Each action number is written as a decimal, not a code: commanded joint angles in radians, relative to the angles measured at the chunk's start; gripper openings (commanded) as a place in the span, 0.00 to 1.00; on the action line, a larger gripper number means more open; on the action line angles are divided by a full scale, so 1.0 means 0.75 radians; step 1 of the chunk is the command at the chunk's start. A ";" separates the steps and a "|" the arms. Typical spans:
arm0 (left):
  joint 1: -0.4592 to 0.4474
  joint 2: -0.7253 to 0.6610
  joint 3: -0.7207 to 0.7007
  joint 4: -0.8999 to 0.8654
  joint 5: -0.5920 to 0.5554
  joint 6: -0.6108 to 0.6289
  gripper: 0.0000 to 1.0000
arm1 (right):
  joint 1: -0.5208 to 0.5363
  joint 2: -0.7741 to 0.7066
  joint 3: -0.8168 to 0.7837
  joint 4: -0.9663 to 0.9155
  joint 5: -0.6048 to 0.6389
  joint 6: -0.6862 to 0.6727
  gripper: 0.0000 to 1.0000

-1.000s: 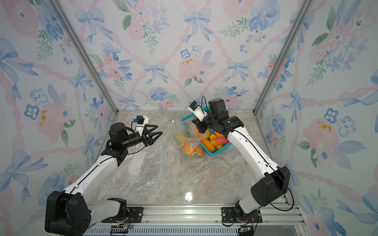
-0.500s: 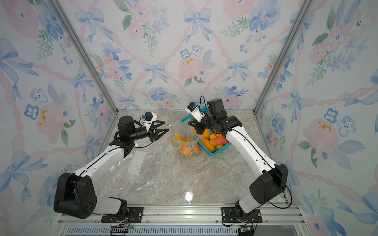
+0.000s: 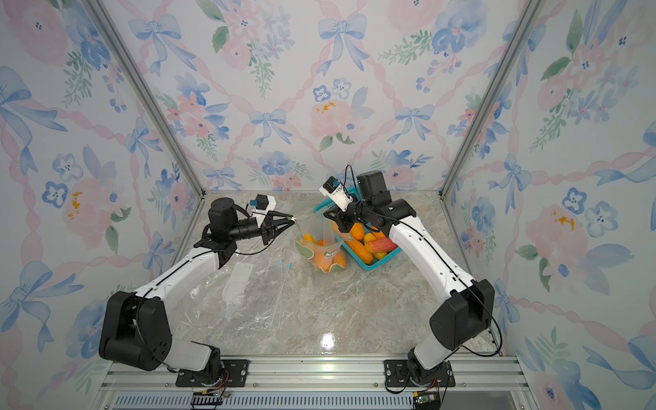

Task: Place the mango in a zip-top bag and seal the zipper
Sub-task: Adjust the zipper food storage bag at the center of the board.

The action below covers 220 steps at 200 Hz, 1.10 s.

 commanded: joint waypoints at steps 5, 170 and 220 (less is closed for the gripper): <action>-0.007 0.016 0.042 0.002 0.031 0.000 0.04 | -0.006 0.018 0.041 0.022 -0.029 0.023 0.00; -0.017 -0.188 0.267 -0.192 -0.435 -0.272 0.00 | -0.025 -0.078 0.187 -0.288 0.246 -0.132 0.54; -0.017 -0.181 0.263 -0.229 -0.416 -0.236 0.00 | 0.065 -0.115 0.170 -0.160 0.215 -0.132 0.63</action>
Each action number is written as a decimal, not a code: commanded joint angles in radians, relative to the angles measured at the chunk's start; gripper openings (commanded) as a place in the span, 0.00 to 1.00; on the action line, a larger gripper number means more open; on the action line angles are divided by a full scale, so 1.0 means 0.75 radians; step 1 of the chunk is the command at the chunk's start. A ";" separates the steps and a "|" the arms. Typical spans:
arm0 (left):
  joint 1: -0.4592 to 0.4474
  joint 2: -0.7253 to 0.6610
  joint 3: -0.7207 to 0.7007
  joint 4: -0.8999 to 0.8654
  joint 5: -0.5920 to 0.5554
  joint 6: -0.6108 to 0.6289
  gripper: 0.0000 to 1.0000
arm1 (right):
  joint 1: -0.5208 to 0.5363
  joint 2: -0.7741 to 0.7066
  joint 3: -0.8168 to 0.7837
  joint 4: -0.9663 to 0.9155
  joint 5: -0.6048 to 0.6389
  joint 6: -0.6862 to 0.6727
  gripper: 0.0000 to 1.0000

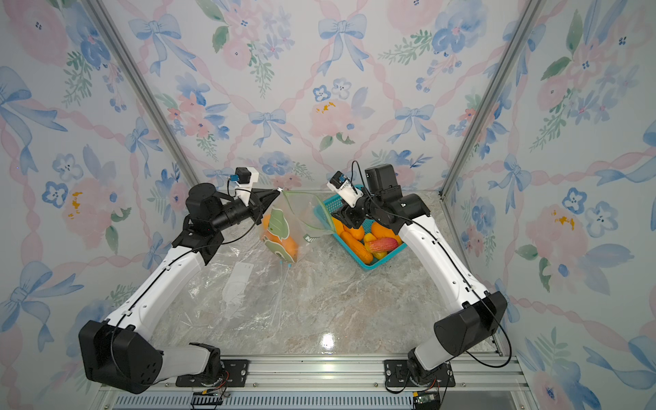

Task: Place the mango in a zip-top bag and seal the zipper
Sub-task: Adjust the zipper food storage bag at the center of the board.

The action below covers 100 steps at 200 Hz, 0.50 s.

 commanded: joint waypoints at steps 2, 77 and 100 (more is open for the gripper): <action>-0.006 0.004 0.025 0.005 0.019 0.006 0.00 | 0.051 -0.023 0.023 0.054 -0.023 -0.008 0.64; -0.014 0.049 0.007 0.006 0.047 0.034 0.00 | -0.100 -0.255 -0.347 0.240 -0.171 0.097 0.80; -0.016 0.057 -0.003 0.006 0.059 0.044 0.00 | -0.175 -0.338 -0.480 0.349 -0.296 0.142 0.82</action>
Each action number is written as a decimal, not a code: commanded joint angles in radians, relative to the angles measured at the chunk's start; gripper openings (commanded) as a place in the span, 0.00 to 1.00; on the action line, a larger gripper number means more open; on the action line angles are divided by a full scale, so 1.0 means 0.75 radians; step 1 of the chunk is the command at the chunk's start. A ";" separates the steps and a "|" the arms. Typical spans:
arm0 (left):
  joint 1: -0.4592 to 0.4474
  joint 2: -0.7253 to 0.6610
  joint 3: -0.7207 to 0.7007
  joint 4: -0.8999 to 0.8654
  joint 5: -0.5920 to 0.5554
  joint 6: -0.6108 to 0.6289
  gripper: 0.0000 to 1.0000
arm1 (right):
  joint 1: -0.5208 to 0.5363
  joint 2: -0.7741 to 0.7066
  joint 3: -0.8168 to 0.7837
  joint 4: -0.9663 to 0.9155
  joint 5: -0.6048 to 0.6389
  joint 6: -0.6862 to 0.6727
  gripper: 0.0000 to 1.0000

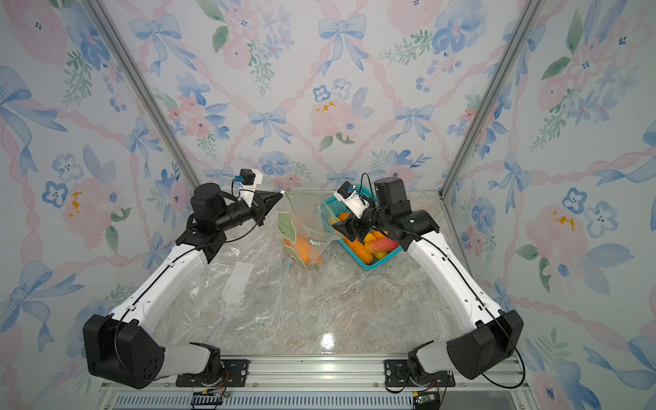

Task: Place the mango in a zip-top bag and seal the zipper
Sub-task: Adjust the zipper food storage bag at the center of the board.

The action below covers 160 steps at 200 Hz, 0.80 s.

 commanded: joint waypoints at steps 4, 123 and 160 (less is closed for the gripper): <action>-0.008 0.013 -0.003 0.018 0.037 0.040 0.00 | -0.065 -0.107 -0.115 0.179 -0.172 0.070 0.82; -0.009 0.037 -0.005 0.018 0.038 0.049 0.00 | -0.075 0.019 -0.373 0.490 -0.286 0.242 0.69; -0.008 0.041 -0.009 0.018 0.042 0.050 0.00 | -0.076 0.108 -0.323 0.493 -0.349 0.269 0.57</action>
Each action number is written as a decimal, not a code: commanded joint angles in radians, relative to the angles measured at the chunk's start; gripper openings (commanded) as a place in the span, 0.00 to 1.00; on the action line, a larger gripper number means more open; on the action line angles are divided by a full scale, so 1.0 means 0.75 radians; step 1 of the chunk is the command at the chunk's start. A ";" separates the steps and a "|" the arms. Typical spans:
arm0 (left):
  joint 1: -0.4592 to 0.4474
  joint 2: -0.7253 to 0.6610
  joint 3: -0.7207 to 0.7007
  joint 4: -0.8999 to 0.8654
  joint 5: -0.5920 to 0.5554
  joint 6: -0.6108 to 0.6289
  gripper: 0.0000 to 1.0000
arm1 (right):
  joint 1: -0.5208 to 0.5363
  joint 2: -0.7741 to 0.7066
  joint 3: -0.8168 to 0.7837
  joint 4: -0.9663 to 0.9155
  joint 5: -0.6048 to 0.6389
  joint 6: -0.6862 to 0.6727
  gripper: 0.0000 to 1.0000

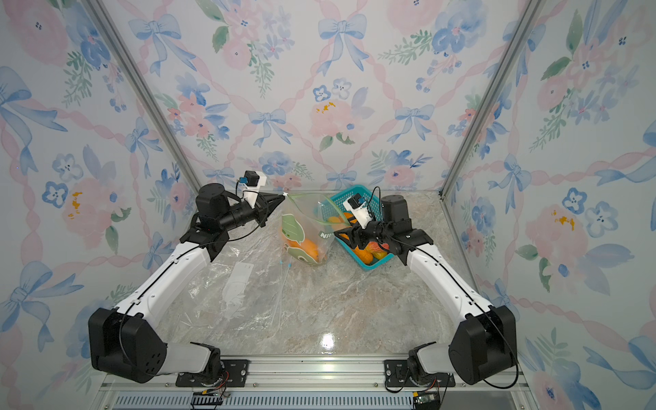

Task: Place the mango in a zip-top bag and seal the zipper
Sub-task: Adjust the zipper food storage bag at the center of the board.

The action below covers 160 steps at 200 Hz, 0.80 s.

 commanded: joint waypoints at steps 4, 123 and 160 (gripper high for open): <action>-0.006 0.005 -0.008 0.022 0.027 0.021 0.00 | -0.009 0.064 0.064 0.021 -0.077 0.032 0.56; 0.043 0.010 -0.018 0.020 -0.028 0.001 0.00 | -0.011 0.111 0.281 -0.287 -0.009 -0.146 0.00; 0.140 -0.020 -0.032 -0.003 0.003 -0.007 0.00 | -0.031 0.125 0.475 -0.641 0.170 -0.343 0.00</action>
